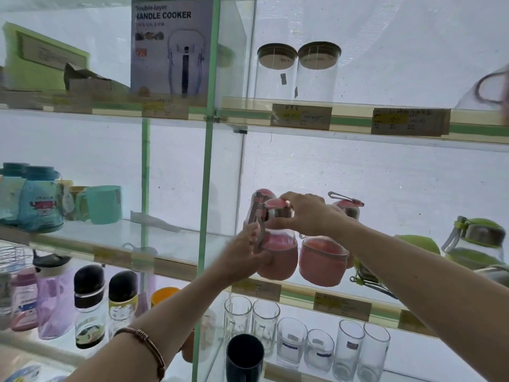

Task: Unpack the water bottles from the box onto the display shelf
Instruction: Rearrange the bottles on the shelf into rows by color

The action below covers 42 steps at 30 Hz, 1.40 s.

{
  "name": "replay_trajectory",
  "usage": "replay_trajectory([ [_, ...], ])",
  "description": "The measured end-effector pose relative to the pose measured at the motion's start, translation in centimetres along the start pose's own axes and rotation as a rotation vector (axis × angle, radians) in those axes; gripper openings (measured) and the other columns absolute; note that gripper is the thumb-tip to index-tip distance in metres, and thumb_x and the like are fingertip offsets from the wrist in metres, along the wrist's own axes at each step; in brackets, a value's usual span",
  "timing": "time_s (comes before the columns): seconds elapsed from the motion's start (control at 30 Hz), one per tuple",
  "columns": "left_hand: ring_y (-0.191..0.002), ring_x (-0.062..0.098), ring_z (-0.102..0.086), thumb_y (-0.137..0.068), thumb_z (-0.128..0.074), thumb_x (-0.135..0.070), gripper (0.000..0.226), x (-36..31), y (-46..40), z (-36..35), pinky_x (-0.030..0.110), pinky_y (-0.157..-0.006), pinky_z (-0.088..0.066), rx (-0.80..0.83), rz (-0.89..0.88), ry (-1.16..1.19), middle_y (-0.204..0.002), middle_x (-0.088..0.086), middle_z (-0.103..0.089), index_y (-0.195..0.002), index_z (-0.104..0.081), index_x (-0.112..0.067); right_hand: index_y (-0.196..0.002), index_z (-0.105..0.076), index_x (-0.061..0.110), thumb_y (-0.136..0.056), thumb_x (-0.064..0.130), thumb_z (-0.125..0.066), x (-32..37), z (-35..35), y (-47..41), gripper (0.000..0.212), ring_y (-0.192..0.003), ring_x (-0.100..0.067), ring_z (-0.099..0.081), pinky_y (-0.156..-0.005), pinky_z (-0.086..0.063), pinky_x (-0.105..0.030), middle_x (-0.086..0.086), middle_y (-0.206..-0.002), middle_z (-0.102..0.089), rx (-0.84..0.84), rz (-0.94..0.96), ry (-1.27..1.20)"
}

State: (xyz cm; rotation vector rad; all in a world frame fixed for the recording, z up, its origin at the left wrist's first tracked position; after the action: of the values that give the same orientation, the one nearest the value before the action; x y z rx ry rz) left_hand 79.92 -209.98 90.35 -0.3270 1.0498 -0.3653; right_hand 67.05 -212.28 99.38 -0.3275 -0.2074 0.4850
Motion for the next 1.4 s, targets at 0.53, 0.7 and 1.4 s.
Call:
replay_trajectory([
  [0.53,-0.115,0.024,-0.053,-0.069,-0.068,-0.052,0.088,3.2,-0.9,0.1,0.044,-0.091,-0.052,-0.243,0.116,-0.183,-0.125,0.005,-0.046,-0.140,-0.024,-0.025,-0.138,-0.045,0.025,-0.078,0.046,-0.073,1.0,-1.8,-3.3,0.070,-0.117,-0.024,-0.046,-0.103,-0.039,-0.043,-0.005,-0.129,-0.044,0.022,0.064,-0.207],
  [0.7,-0.129,0.029,-0.033,-0.077,-0.072,-0.041,0.091,2.4,-0.1,-0.5,0.042,-0.098,-0.042,-0.316,0.175,-0.287,-0.137,0.010,-0.029,-0.143,-0.013,-0.021,-0.144,-0.040,0.026,-0.079,0.042,-0.073,0.4,-1.7,-3.1,0.074,-0.112,-0.021,-0.051,-0.097,-0.040,-0.032,-0.003,-0.126,-0.045,0.043,0.089,-0.215],
  [1.4,-0.112,0.019,-0.046,-0.081,-0.060,-0.010,0.047,-5.1,4.9,-1.5,0.034,-0.097,-0.042,-0.368,-0.254,-0.295,-0.126,0.007,-0.047,-0.126,-0.047,-0.013,-0.141,-0.039,0.014,-0.085,0.043,-0.067,-0.1,3.9,6.9,0.069,-0.110,-0.014,-0.054,-0.090,-0.045,-0.029,-0.002,-0.134,-0.054,-0.162,0.012,-0.232],
])
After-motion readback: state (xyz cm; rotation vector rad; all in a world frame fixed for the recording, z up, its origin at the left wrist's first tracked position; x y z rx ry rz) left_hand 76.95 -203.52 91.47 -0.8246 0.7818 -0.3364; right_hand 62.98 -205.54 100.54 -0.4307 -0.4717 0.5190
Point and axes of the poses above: each hand's wrist, its own y-axis away from the middle knuckle, its own z-axis out of the back of the hand, x = y × z, the point moved 5 cm from there along -y, towards the middle knuckle
